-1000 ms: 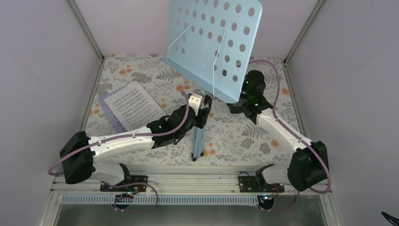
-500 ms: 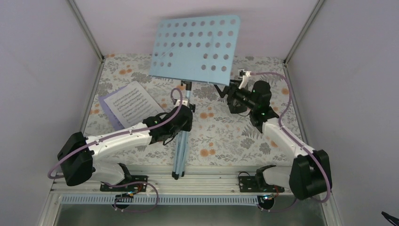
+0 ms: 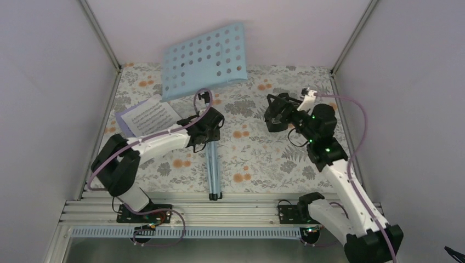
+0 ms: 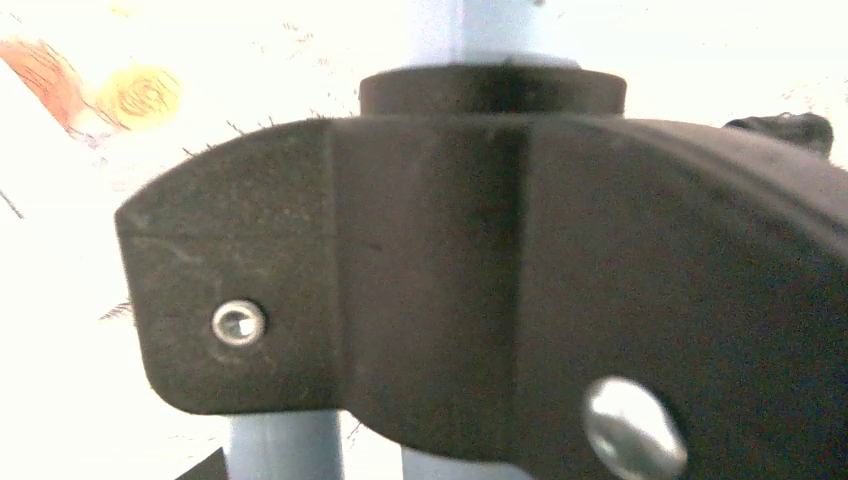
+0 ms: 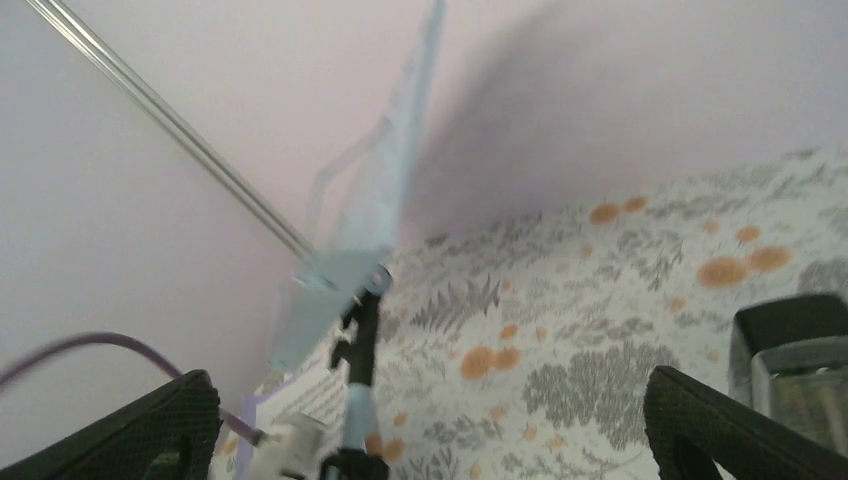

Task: Pack up the instrument practice props

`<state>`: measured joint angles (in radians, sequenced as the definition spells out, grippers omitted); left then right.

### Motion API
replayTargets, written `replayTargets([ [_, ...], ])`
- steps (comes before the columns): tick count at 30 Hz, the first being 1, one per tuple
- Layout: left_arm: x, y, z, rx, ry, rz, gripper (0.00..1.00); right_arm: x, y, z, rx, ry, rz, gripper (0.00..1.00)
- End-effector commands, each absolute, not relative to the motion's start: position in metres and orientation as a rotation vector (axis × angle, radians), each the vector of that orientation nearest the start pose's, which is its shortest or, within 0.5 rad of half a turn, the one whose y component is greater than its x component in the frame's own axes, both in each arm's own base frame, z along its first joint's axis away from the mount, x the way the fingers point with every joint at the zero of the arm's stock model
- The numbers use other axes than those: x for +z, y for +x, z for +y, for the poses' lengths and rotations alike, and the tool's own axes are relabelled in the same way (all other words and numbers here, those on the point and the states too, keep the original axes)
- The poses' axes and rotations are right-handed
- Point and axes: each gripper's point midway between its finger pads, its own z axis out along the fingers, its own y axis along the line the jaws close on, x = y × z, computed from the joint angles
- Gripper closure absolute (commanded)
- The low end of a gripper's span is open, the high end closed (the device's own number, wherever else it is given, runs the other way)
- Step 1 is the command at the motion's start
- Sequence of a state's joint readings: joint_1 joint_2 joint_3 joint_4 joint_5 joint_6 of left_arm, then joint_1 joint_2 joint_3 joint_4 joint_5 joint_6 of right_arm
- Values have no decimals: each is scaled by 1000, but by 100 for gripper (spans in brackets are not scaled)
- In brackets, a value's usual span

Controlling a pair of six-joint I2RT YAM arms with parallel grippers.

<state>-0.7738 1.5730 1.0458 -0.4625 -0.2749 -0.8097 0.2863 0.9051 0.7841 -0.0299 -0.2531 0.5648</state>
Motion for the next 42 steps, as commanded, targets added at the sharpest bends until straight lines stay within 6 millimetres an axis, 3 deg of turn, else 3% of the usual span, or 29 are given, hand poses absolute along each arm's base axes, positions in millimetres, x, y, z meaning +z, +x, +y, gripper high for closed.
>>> replayTargets([
  [1, 164, 362, -269, -437, -199, 2308, 98, 348, 303, 115, 732, 94, 1719, 0],
  [9, 112, 385, -272, -270, -155, 2421, 97, 383, 272, 102, 691, 55, 1625, 2],
  [14, 83, 390, -273, -175, -127, 2472, 89, 397, 262, 92, 627, 49, 1596, 1],
  [18, 71, 395, -278, -157, -107, 2490, 82, 399, 255, 92, 616, 7, 1576, 0],
  [23, 61, 402, -285, -135, -95, 2510, 75, 391, 254, 87, 582, 26, 1593, 0],
  [28, 57, 405, -289, -148, -90, 2511, 55, 381, 256, 84, 548, 29, 1635, 0],
  [32, 61, 405, -289, -149, -86, 2504, 46, 376, 256, 82, 526, 33, 1651, 0],
  [42, 76, 405, -288, -163, -84, 2473, 39, 376, 254, 78, 512, 47, 1646, 0],
])
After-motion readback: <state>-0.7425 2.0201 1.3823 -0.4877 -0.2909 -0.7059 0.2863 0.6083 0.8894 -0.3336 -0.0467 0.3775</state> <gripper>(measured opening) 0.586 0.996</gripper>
